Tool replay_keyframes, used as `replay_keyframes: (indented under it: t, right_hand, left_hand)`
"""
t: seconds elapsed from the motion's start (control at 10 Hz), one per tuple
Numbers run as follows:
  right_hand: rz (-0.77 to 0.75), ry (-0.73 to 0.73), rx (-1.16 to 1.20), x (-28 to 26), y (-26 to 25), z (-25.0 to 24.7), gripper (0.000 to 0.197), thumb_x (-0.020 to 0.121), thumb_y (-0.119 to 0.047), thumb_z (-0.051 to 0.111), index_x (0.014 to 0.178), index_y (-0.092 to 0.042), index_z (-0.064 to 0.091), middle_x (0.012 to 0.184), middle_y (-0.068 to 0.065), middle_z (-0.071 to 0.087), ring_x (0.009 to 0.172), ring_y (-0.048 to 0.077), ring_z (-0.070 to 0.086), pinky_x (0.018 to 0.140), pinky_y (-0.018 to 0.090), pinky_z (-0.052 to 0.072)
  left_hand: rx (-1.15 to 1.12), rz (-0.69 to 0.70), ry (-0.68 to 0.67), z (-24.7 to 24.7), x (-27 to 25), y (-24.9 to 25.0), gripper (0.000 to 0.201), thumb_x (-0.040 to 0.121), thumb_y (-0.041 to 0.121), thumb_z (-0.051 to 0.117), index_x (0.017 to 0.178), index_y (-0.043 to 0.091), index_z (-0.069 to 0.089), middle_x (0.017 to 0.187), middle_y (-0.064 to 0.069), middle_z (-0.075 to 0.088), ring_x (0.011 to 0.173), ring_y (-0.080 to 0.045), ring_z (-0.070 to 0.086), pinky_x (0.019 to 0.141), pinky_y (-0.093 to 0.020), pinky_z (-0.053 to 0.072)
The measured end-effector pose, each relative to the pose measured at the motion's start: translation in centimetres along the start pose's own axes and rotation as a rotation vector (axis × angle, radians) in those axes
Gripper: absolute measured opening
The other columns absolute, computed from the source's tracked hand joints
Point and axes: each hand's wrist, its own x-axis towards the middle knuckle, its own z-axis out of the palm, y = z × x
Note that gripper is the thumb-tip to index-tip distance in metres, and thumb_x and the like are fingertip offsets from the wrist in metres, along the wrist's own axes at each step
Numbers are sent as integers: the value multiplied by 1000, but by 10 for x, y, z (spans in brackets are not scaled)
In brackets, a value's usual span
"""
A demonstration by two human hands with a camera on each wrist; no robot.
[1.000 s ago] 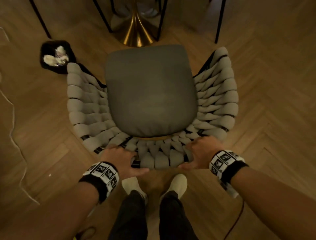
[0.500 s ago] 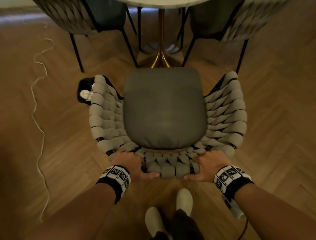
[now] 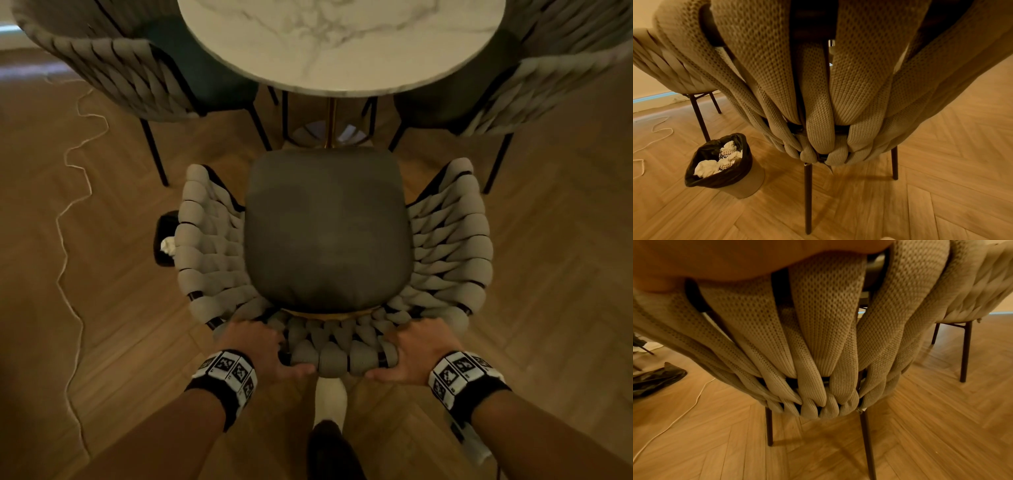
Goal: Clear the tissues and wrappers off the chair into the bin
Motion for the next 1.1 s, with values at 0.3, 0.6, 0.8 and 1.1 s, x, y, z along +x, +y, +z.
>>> replay_keyframes:
  t: [0.3, 0.6, 0.8, 1.1]
  right_hand:
    - [42, -13, 1, 60, 22, -34, 109, 44, -103, 5, 88, -25, 67, 75, -2, 69, 67, 20, 63, 66, 32, 53]
    - [71, -20, -23, 83, 24, -50, 101, 47, -103, 7, 75, -24, 64, 64, -3, 65, 58, 17, 60, 61, 30, 52]
    - [62, -28, 19, 86, 23, -45, 106, 47, -103, 8, 100, -30, 63, 84, -5, 68, 72, 18, 64, 68, 33, 54]
    - [200, -137, 244, 60, 7, -91, 62, 78, -71, 41, 107, -20, 60, 109, 6, 65, 96, 25, 61, 80, 37, 50]
  left_hand:
    - [-6, 29, 35, -41, 50, -43, 102, 45, 100, 8, 84, 26, 65, 80, 1, 68, 73, -18, 59, 74, -36, 48]
    - [30, 13, 7, -67, 68, -63, 93, 48, 99, 14, 77, 25, 61, 68, 4, 57, 69, -18, 55, 75, -37, 49]
    - [25, 17, 85, -62, 68, -61, 96, 49, 99, 13, 85, 25, 62, 78, 2, 64, 77, -19, 59, 76, -38, 46]
    - [-259, -49, 131, -73, -20, -77, 40, 87, 41, 45, 122, 24, 53, 121, -5, 60, 112, -27, 55, 92, -37, 42]
